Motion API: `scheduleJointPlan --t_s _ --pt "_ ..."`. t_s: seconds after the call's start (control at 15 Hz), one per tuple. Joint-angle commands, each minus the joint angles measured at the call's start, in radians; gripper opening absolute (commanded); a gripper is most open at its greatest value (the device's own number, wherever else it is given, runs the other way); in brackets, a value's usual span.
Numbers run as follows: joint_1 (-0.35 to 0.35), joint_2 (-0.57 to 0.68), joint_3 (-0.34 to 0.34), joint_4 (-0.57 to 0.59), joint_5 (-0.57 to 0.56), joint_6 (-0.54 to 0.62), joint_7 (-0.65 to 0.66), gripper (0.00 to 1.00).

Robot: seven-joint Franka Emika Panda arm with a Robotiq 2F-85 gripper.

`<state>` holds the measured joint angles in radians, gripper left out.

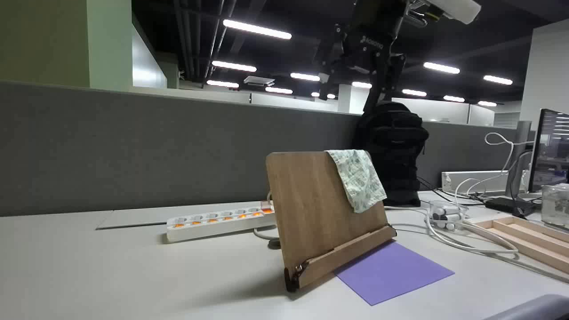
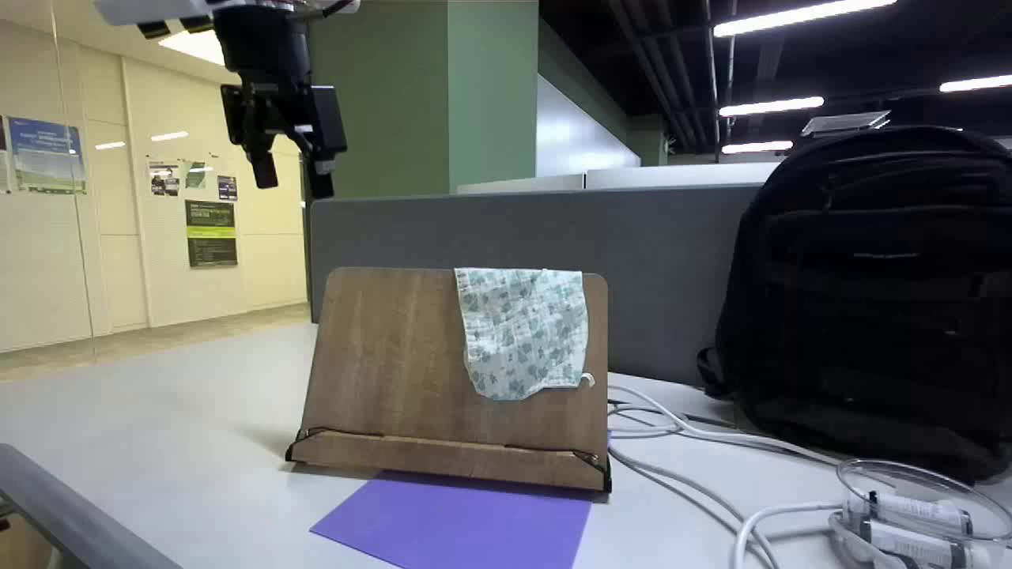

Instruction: Pick up the towel from the wooden board and put it on the table.

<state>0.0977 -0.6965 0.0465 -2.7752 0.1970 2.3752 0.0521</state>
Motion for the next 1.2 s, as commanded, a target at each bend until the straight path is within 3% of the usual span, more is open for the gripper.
scheduleJointPlan --t_s 0.0,0.47,0.87,1.13 --pt "0.003 0.0 -0.003 0.001 -0.003 -0.002 0.002 1.0" --pt "0.002 0.0 -0.003 0.001 -0.003 -0.002 0.002 1.0" --pt "-0.158 0.007 -0.05 0.026 -0.158 0.04 -0.024 1.0" --pt "-0.223 0.079 -0.111 0.075 -0.218 0.094 -0.076 1.0"
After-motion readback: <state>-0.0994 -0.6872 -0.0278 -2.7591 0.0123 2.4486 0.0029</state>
